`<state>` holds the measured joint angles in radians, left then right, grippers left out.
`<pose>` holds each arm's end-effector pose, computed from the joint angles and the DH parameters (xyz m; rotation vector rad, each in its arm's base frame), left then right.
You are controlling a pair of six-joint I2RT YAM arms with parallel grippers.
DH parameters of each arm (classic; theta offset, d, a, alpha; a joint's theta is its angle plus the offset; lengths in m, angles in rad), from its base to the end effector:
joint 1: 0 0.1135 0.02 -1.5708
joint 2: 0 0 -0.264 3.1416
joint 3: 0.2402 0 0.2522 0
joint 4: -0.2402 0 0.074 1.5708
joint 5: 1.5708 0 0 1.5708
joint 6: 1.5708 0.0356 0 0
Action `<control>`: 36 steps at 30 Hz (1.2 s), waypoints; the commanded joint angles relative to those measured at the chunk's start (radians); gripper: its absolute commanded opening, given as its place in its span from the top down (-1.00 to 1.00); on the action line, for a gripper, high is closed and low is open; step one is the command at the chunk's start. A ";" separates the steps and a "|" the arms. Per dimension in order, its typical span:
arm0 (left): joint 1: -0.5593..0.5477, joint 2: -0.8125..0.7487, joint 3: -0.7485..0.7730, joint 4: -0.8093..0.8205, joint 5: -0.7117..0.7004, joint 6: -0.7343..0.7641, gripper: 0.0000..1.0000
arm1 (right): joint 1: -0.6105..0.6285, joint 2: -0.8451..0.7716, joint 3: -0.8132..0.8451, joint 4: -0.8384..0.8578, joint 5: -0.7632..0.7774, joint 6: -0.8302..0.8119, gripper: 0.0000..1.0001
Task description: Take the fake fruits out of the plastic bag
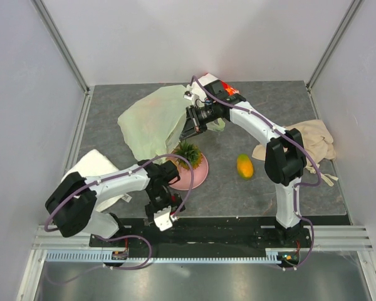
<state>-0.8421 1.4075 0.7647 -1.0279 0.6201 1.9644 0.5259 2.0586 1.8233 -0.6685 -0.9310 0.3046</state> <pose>0.1170 -0.1621 0.1727 2.7300 0.5068 -0.8269 0.3791 0.2530 0.2731 -0.7087 2.4377 1.4991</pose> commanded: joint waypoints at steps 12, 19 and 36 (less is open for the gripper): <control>-0.003 -0.051 0.059 0.115 0.047 0.398 0.65 | -0.001 0.012 0.004 0.044 -0.023 0.048 1.00; 0.028 -0.094 0.171 0.178 0.210 0.066 0.97 | -0.018 0.020 0.005 0.044 -0.029 0.053 1.00; 0.061 0.044 0.232 0.275 0.145 0.080 0.96 | -0.029 0.046 0.010 0.060 -0.034 0.077 1.00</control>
<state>-0.7971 1.4101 0.9363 -0.7067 0.7597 1.9480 0.4953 2.0964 1.8217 -0.6319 -0.9539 0.3710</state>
